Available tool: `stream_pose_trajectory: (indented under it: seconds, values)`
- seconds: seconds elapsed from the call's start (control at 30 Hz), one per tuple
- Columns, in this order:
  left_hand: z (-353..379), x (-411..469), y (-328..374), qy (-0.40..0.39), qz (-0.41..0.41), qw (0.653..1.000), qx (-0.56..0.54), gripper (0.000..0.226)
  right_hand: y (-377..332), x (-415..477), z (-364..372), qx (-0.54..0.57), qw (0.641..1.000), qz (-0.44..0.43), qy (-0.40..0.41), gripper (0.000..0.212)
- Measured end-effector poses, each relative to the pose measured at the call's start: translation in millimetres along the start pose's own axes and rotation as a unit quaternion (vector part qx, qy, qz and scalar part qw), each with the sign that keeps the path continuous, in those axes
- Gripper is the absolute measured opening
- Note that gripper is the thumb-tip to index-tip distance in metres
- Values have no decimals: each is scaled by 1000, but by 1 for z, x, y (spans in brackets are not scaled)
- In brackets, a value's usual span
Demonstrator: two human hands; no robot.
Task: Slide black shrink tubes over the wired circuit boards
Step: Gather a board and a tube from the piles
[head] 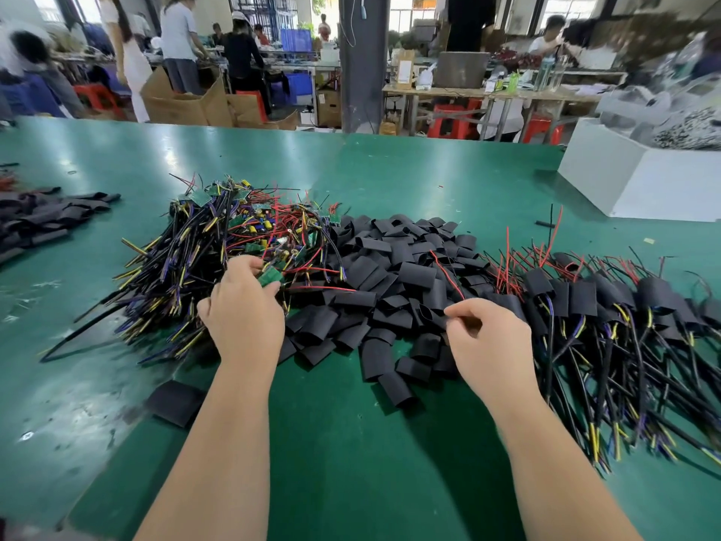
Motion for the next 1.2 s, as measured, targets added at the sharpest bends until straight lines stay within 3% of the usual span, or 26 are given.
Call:
stream_pose_trajectory:
  seconds: [0.3,0.5,0.73,0.93,1.03,1.13,1.2]
  values:
    - [1,2,2,-41,32,998,-44,37,-1,0,-1,32,999,18,-6,19]
    - [11,-2,-5,-127,28,990,63,46,-2,-2,-2,47,999,23,-9,19]
    - [2,-3,1,-35,71,996,28,17,-2,-2,-1,56,998,23,-10,20]
    - [-17,-7,17,47,80,988,-124,33,-3,-3,2,100,994,47,-20,23]
    - [-27,-21,36,85,165,973,-136,19,-6,-6,11,298,942,124,-90,26]
    - [-30,-41,60,48,224,950,-210,16,-16,-14,27,481,823,206,-221,14]
    - [-27,-50,72,0,252,934,-252,19,-21,-16,30,546,768,218,-254,26]
Point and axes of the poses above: each hand's wrist, its own x-axis towards the middle knuckle, its own z-axis out of the palm, y = z × x, the point moved 4 cm from there along x, towards the middle knuckle, and after that the axes turned 4 degrees about x, right-handed, at the moved point
